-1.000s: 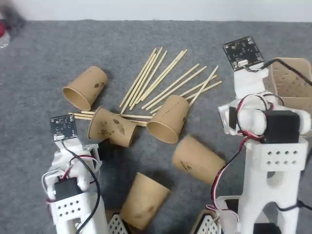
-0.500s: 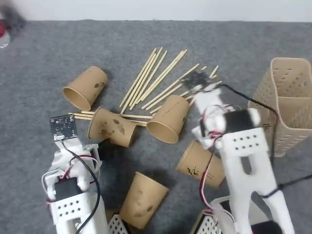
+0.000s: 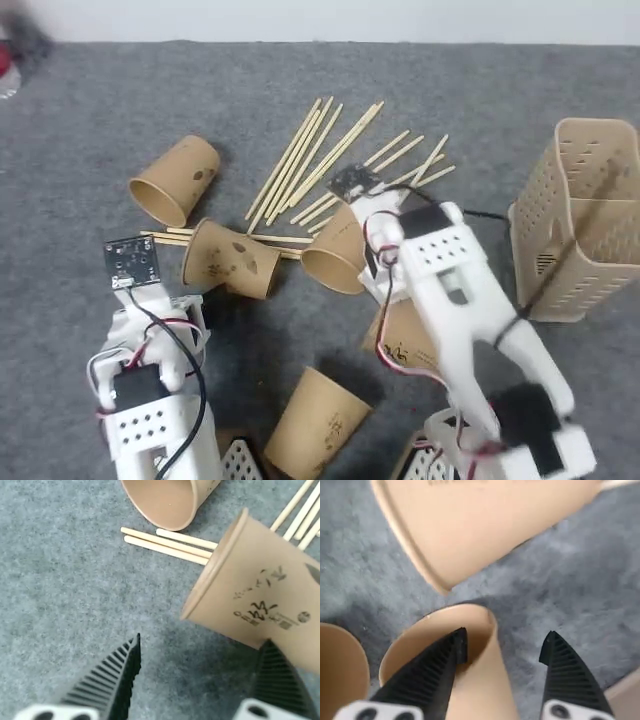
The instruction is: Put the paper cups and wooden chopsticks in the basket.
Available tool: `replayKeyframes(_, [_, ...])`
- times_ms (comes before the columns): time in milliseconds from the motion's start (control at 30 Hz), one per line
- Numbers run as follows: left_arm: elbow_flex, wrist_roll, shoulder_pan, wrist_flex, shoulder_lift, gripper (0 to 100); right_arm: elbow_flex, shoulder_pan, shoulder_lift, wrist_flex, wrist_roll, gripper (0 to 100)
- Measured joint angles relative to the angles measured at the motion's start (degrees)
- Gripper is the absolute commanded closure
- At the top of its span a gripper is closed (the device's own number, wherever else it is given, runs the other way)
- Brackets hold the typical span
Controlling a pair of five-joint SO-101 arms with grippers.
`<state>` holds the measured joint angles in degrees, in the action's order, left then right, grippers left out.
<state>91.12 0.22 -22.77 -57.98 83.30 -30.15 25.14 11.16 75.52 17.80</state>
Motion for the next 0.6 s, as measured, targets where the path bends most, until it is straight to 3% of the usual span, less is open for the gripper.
replayKeyframes(133, [0.0,0.0,0.0,0.0,0.0,65,-0.1,1.3,-1.1,0.6,-0.3,75.9])
replayKeyframes(233, [0.0,0.0,0.0,0.0,0.0,65,-0.1,1.1,-1.1,2.5,0.0,83.8])
replayKeyframes(433, [0.0,0.0,0.0,0.0,0.0,65,-0.1,-1.1,-1.1,8.0,8.2,97.9])
replayKeyframes(600, [0.0,0.0,0.0,0.0,0.0,65,0.4,-7.2,-1.1,12.1,14.0,99.1])
